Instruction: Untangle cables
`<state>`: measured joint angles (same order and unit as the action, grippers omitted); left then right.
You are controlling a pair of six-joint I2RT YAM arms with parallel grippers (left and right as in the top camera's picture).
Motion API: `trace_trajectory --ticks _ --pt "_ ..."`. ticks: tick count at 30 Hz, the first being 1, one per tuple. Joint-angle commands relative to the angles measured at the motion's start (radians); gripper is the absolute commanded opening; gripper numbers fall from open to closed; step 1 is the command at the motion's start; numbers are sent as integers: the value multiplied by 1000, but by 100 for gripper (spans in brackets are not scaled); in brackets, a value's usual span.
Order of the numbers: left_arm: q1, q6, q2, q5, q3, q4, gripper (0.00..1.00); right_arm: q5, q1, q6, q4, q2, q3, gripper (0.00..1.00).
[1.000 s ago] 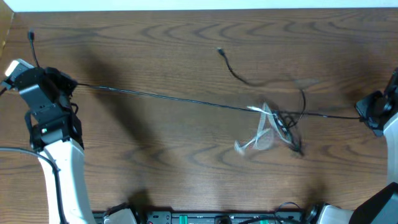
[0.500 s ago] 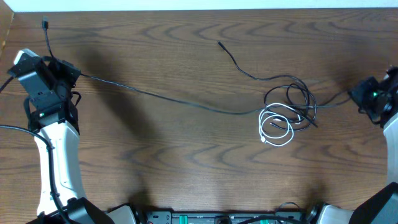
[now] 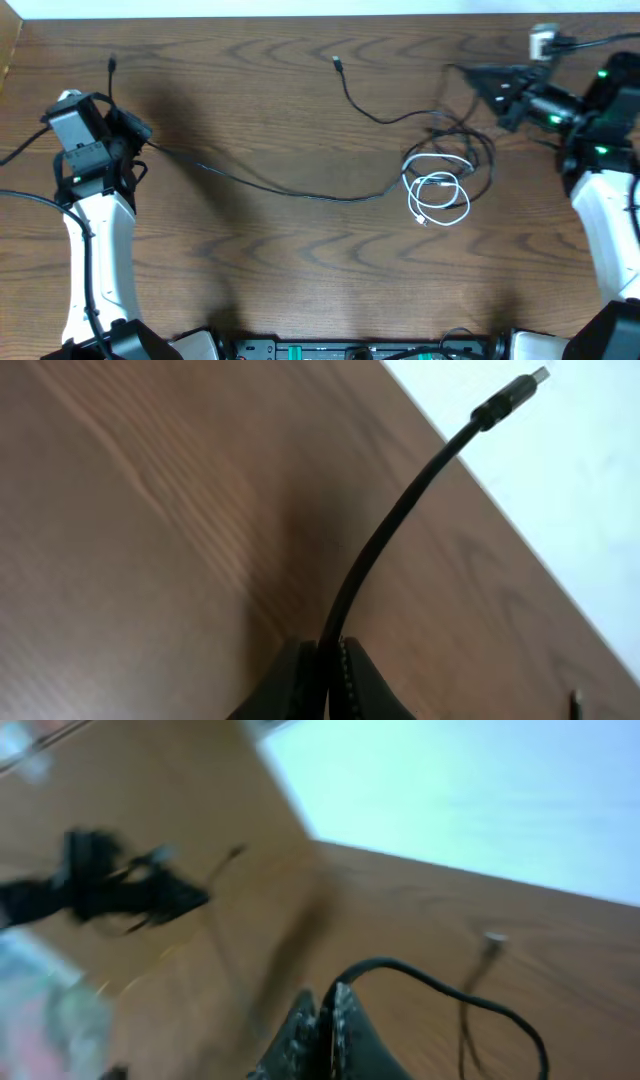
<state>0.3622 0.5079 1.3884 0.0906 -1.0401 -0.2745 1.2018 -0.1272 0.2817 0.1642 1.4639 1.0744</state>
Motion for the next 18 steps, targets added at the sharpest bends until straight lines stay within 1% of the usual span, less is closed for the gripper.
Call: trace_trajectory --ticks 1,4,5,6,7,8,9,10,11,12,13,16,18 --pt "-28 -26 9 -31 -28 -12 10 -22 95 18 0 -7 10 4" --pt "-74 -34 9 -31 -28 -18 10 -201 169 17 -44 -7 10 4" --pt "-92 -47 9 -31 -28 -18 10 -263 189 17 -64 -7 10 6" --pt "-110 -63 9 -31 -28 -21 11 -317 206 17 -89 -7 10 20" --pt "-134 -68 9 -31 -28 -26 17 -379 222 13 -122 -7 10 51" --pt "-151 -71 9 -32 -28 -29 32 -419 230 3 -148 -7 10 66" --pt "-177 -89 9 -31 -28 -32 43 -482 241 -16 -194 -7 10 80" --pt "-199 -106 9 -31 -28 -35 53 -542 247 -35 -241 -7 10 91" --pt "-224 -127 9 -32 -28 -38 57 -597 249 -53 -284 -7 10 99" --pt "-250 -143 9 -31 -28 -42 64 -665 250 -71 -338 -7 10 99" --pt "-275 -151 9 -31 -28 -48 67 -735 249 -81 -388 -7 10 99" --pt "-344 -156 10 -31 -28 -67 69 -916 231 -89 -512 -7 10 99" --pt "-391 -156 10 -30 -28 -79 69 -970 213 -89 -562 -7 10 99"
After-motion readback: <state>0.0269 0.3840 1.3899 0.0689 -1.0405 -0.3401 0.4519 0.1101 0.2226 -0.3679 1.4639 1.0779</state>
